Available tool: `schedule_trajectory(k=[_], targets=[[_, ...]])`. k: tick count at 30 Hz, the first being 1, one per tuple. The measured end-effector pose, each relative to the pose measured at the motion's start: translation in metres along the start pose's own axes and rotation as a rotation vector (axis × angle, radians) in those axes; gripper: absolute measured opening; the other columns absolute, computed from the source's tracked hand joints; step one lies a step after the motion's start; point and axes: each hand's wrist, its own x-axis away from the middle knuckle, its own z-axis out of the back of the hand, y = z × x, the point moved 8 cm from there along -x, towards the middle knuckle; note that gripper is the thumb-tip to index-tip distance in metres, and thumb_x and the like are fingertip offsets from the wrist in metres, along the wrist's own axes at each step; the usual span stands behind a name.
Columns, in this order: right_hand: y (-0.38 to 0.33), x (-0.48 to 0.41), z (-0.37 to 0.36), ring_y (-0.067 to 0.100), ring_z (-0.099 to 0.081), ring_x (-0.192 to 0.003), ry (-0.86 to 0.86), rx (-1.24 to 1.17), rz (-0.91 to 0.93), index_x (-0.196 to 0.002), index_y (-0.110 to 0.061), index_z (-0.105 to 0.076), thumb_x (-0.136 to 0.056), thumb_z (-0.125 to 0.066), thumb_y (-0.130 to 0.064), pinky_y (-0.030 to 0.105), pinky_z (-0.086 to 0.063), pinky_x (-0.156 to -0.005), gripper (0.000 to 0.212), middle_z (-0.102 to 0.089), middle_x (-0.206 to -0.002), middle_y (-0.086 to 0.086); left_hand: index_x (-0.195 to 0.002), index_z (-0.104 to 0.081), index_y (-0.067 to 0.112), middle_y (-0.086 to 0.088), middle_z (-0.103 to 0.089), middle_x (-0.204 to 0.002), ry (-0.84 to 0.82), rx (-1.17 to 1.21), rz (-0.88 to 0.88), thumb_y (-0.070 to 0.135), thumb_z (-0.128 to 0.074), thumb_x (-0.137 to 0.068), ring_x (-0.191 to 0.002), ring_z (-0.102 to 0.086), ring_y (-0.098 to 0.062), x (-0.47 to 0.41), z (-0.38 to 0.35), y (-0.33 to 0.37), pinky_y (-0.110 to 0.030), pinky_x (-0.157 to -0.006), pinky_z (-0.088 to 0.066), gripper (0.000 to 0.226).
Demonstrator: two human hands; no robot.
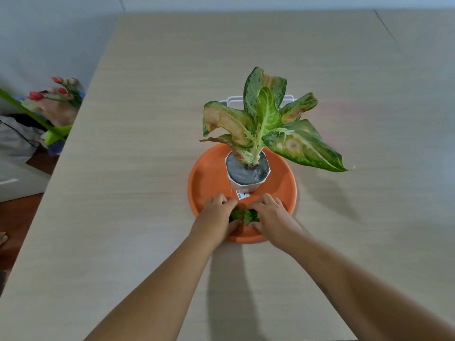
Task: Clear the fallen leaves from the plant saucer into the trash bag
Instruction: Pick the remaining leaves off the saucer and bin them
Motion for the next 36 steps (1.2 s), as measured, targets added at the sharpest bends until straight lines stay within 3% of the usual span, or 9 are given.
schedule_trajectory(k=[4,9,16,20,25,29,32,34,36], targets=[[-0.003,0.001,-0.004,0.024,-0.049,-0.102,0.006,-0.067,-0.003,-0.115,-0.020,-0.064,-0.082,-0.071,-0.018,0.032,-0.042,-0.090,0.033,-0.048,-0.105,0.002,-0.103,-0.058,0.014,-0.001,-0.045,-0.096,-0.045,0.054,-0.022,0.021,-0.061,-0.086,-0.090,-0.053,-0.023,0.001,-0.001,-0.001,-0.039,-0.074,-0.048,0.018],[-0.009,0.000,-0.007,0.025,-0.047,-0.103,0.046,-0.112,-0.043,-0.125,-0.024,-0.060,-0.078,-0.076,-0.026,0.037,-0.045,-0.092,0.049,-0.048,-0.108,0.004,-0.119,-0.060,0.021,-0.002,-0.049,-0.112,-0.084,0.087,0.050,0.025,-0.074,-0.079,-0.101,-0.051,-0.019,-0.003,0.007,-0.012,-0.036,-0.085,-0.048,0.042],[-0.014,-0.001,-0.006,0.025,-0.053,-0.088,0.084,-0.126,-0.010,-0.093,-0.015,-0.071,-0.082,-0.066,-0.009,0.037,-0.047,-0.079,0.013,-0.053,-0.092,0.006,-0.105,-0.063,0.016,-0.002,-0.049,-0.103,-0.142,0.053,0.027,0.016,-0.070,-0.081,-0.091,-0.053,-0.021,-0.008,0.007,-0.009,-0.032,-0.079,-0.047,0.025],[-0.014,-0.003,-0.004,0.025,-0.059,-0.083,0.057,-0.099,-0.014,-0.091,-0.006,-0.069,-0.084,-0.062,-0.005,0.029,-0.045,-0.077,0.010,-0.058,-0.096,0.010,-0.082,-0.056,0.019,-0.003,-0.048,-0.091,-0.145,0.043,0.022,0.012,-0.067,-0.078,-0.084,-0.055,-0.026,-0.006,0.003,-0.003,-0.030,-0.067,-0.041,0.014],[-0.010,-0.008,-0.001,0.019,-0.056,-0.081,0.029,-0.125,-0.042,-0.091,-0.007,-0.071,-0.081,-0.063,-0.002,0.016,-0.036,-0.071,0.013,-0.059,-0.093,0.004,-0.090,-0.066,0.008,-0.011,-0.065,-0.093,-0.142,0.090,0.087,0.010,-0.066,-0.078,-0.086,-0.062,-0.028,-0.008,0.005,-0.005,-0.031,-0.069,-0.043,0.013],[0.010,-0.008,0.004,0.009,-0.055,-0.060,0.068,-0.430,-0.290,-0.082,-0.009,-0.071,-0.081,-0.065,-0.001,0.020,-0.046,-0.061,0.010,-0.063,-0.072,0.000,-0.088,-0.071,0.015,0.001,-0.067,-0.083,-0.085,0.294,0.203,0.010,-0.069,-0.076,-0.078,-0.062,-0.017,-0.011,0.012,-0.018,-0.024,-0.064,-0.043,0.013],[0.022,-0.002,0.011,0.006,-0.056,-0.057,0.122,-0.771,-0.454,-0.084,-0.010,-0.072,-0.083,-0.069,-0.007,0.017,-0.047,-0.055,0.004,-0.065,-0.068,0.000,-0.080,-0.073,0.016,0.002,-0.069,-0.075,-0.023,0.499,0.308,0.010,-0.073,-0.075,-0.068,-0.062,-0.012,-0.010,0.018,-0.027,-0.022,-0.060,-0.048,0.008],[0.026,0.001,0.009,0.009,-0.060,-0.064,0.137,-0.996,-0.531,-0.086,-0.010,-0.072,-0.083,-0.072,-0.011,0.020,-0.051,-0.061,0.003,-0.069,-0.073,0.002,-0.080,-0.073,0.014,0.000,-0.071,-0.074,0.021,0.667,0.395,0.010,-0.075,-0.076,-0.069,-0.064,-0.013,-0.007,0.020,-0.034,-0.026,-0.068,-0.052,0.006],[0.027,0.001,0.004,0.016,-0.064,-0.077,0.130,-1.213,-0.585,-0.088,-0.008,-0.072,-0.083,-0.072,-0.010,0.031,-0.057,-0.079,0.005,-0.073,-0.087,0.012,-0.083,-0.073,0.013,-0.001,-0.072,-0.078,0.041,0.822,0.465,0.011,-0.076,-0.078,-0.072,-0.064,-0.013,-0.005,0.017,-0.040,-0.024,-0.071,-0.052,0.007]])
